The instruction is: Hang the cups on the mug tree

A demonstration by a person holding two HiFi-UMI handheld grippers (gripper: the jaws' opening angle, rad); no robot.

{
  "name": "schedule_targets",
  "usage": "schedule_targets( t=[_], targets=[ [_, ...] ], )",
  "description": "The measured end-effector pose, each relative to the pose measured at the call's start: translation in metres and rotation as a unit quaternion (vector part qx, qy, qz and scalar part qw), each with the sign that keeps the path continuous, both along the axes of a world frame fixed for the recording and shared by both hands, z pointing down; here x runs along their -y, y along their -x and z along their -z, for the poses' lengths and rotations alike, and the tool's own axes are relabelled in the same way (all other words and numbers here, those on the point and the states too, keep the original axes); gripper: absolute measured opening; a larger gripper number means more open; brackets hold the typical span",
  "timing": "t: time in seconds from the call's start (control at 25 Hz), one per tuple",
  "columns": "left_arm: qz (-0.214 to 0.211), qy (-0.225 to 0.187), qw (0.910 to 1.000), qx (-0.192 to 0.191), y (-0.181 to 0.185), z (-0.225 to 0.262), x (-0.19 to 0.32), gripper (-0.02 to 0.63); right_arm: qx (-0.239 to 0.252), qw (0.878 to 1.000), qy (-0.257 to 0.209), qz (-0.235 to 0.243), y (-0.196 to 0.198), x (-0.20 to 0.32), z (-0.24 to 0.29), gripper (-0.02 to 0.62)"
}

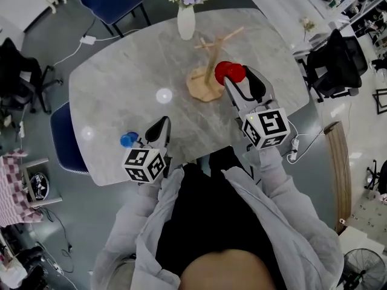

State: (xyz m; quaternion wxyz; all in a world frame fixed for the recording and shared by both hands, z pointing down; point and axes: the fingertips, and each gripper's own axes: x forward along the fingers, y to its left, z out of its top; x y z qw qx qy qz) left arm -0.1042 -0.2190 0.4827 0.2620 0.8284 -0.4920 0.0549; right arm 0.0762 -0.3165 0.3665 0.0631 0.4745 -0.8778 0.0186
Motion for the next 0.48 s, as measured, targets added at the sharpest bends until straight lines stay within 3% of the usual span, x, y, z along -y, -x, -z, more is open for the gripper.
schedule_targets(
  t=[0.48],
  targets=[
    [0.011, 0.026, 0.9996, -0.001, -0.003, -0.019, -0.002, -0.002, 0.038, 0.998, 0.045, -0.009, -0.004, 0.011, -0.039, 0.238]
  ],
)
